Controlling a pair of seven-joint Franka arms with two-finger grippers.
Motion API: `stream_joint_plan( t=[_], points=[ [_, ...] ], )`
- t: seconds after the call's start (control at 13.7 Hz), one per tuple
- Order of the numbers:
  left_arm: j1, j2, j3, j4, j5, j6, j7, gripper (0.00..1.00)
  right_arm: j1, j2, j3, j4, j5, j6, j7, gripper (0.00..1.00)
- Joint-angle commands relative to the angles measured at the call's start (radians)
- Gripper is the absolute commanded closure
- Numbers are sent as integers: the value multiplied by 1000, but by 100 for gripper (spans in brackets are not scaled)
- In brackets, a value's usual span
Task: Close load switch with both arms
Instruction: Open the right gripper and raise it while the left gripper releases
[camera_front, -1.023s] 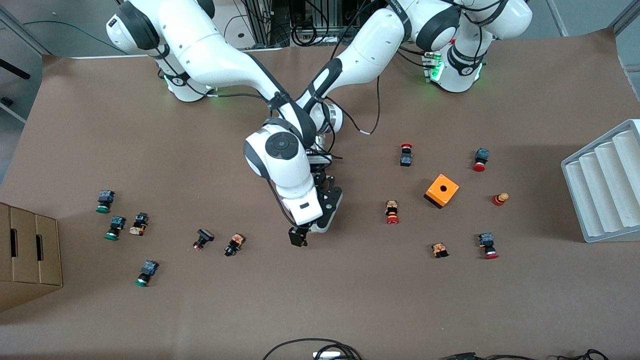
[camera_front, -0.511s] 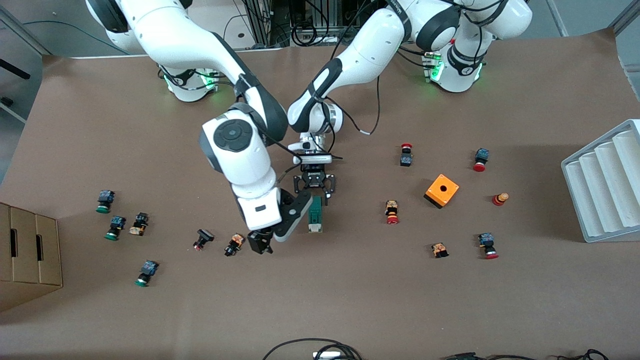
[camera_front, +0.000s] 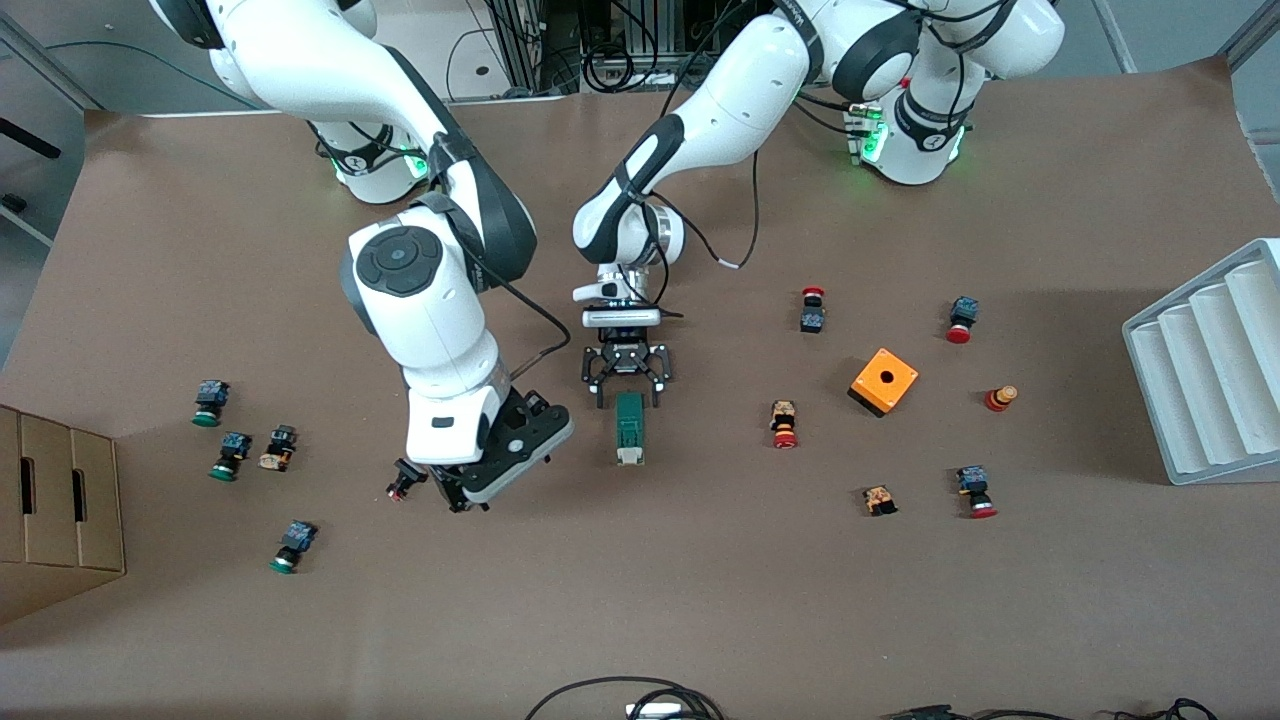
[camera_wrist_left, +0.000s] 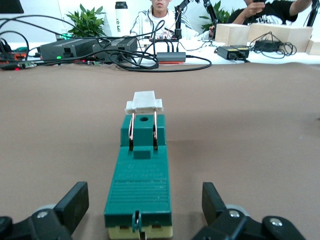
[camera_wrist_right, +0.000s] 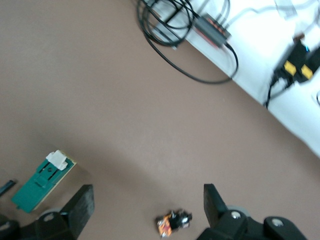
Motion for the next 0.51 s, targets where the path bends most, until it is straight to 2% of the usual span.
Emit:
stream_joint_plan(
  t=[0.0,0.22,0.44],
  points=[
    [-5,-60,4,-4,-102,29,168,1,-56,-64,10,-33,49,-54,51,2],
    [-5,-98,4,-4,-197,31,347,1,-133,-100,13,-36,148,-115,51,1],
    [-4,-142,4,-4,-297,31,531,1,-193,-115,16,-36,152,-135,53,1]
  ],
)
